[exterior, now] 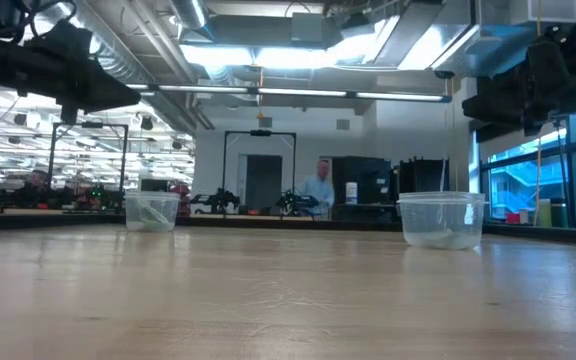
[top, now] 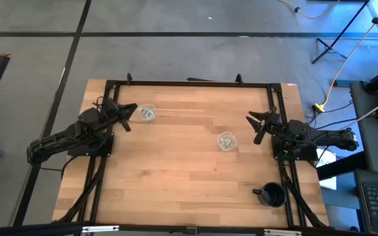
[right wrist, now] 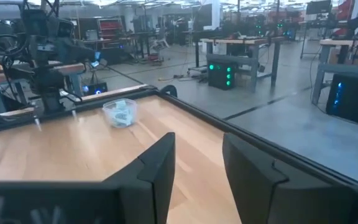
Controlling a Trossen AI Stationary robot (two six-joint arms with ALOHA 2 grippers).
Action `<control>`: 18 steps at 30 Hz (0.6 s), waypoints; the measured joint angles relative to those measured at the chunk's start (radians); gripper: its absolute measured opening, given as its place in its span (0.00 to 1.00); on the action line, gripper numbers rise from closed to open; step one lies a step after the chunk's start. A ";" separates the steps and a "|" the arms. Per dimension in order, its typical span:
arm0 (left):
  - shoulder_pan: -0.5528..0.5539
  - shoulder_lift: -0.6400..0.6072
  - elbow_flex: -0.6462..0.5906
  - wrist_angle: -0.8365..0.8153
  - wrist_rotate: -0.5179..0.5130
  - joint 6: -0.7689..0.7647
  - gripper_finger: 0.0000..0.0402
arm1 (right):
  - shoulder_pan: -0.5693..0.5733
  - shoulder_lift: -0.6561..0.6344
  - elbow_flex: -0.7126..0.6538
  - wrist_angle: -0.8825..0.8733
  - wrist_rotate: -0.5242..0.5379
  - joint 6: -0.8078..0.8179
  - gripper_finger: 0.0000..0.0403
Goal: Pick and place Stevia / Truvia into bins
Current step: Return to Home Position
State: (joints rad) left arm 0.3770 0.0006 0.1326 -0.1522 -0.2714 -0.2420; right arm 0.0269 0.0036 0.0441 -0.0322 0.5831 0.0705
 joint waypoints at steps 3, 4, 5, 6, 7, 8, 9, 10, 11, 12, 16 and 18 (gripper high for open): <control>0.000 0.000 0.000 -0.010 -0.015 -0.006 0.11 | 0.000 0.000 0.000 0.000 0.000 0.000 0.34; 0.000 0.000 -0.002 -0.005 -0.015 -0.004 0.11 | 0.000 0.000 0.000 0.000 0.000 0.000 0.34; 0.000 0.000 -0.013 0.018 -0.015 0.003 0.11 | 0.000 0.000 0.000 0.000 0.000 0.002 0.34; 0.000 0.000 -0.030 0.049 -0.013 0.013 0.11 | 0.000 0.000 0.000 0.000 0.000 0.003 0.34; 0.000 0.000 -0.052 0.086 -0.004 0.024 0.11 | 0.000 0.000 0.000 0.000 0.000 0.002 0.34; 0.000 0.000 -0.075 0.123 0.007 0.036 0.11 | 0.000 0.000 0.000 0.000 0.000 0.000 0.34; 0.000 0.000 -0.094 0.153 0.016 0.043 0.11 | 0.000 0.000 0.000 0.000 0.000 -0.001 0.34; 0.000 0.000 -0.109 0.171 0.021 0.045 0.11 | 0.000 0.000 0.000 0.000 0.000 -0.001 0.34; 0.000 0.000 -0.121 0.190 0.023 0.045 0.11 | 0.000 0.000 0.000 0.000 0.000 -0.001 0.34; 0.000 0.000 -0.124 0.202 0.025 0.046 0.11 | 0.000 0.000 0.000 0.000 0.000 -0.001 0.34; 0.000 0.001 -0.125 0.239 0.017 0.057 0.11 | 0.000 0.000 0.000 -0.001 0.000 -0.001 0.34; 0.000 0.001 -0.125 0.239 -0.008 0.081 0.11 | 0.000 0.000 0.000 -0.001 0.000 -0.001 0.34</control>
State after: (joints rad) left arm 0.3771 0.0017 0.0078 0.0864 -0.2795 -0.1613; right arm 0.0269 0.0040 0.0441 -0.0330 0.5827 0.0692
